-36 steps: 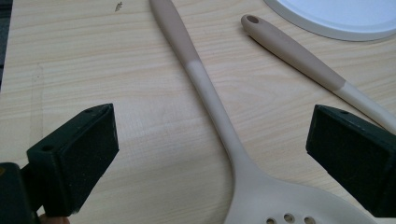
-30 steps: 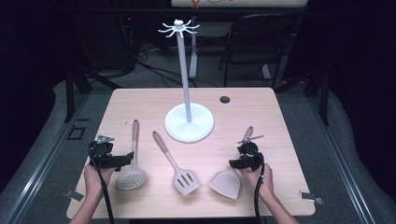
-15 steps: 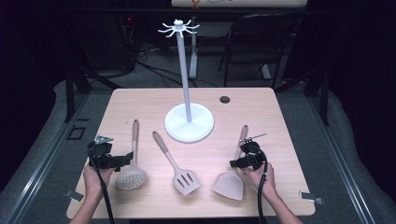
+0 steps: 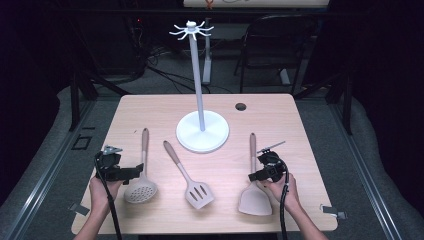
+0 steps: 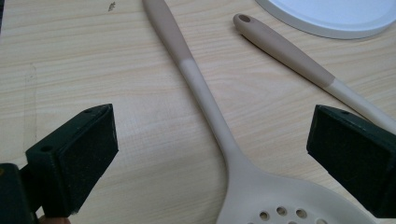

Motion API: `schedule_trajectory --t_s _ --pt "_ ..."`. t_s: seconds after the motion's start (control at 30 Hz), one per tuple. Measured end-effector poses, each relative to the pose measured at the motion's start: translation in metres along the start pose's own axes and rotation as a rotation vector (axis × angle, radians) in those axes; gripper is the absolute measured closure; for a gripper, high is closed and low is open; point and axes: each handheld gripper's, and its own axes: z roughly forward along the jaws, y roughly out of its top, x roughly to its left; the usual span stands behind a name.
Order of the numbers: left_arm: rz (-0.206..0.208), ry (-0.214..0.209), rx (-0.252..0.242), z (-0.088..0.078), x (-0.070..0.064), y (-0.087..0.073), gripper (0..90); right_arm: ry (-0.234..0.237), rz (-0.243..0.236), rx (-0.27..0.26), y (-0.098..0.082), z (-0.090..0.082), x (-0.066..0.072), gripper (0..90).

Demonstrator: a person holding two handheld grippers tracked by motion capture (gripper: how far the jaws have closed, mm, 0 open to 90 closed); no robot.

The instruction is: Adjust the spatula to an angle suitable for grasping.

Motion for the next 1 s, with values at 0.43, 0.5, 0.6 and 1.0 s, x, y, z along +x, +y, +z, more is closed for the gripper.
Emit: schedule_trajectory --t_s 0.43,0.5,0.6,1.0 --pt "0.005 -0.005 0.001 0.0 0.0 0.0 1.8 -0.028 -0.078 0.113 -0.002 -0.005 0.009 72.3" --pt "0.006 -0.006 0.002 0.0 0.0 0.0 1.8 -0.028 -0.107 0.152 -0.001 -0.006 0.012 73.3" --pt "0.007 -0.006 0.002 0.0 -0.001 0.0 1.8 -0.059 -0.122 0.182 0.0 -0.007 0.015 73.2" --pt "0.023 0.0 0.014 0.004 -0.007 0.002 2.0 -0.131 -0.099 0.162 0.013 0.003 0.022 70.8"
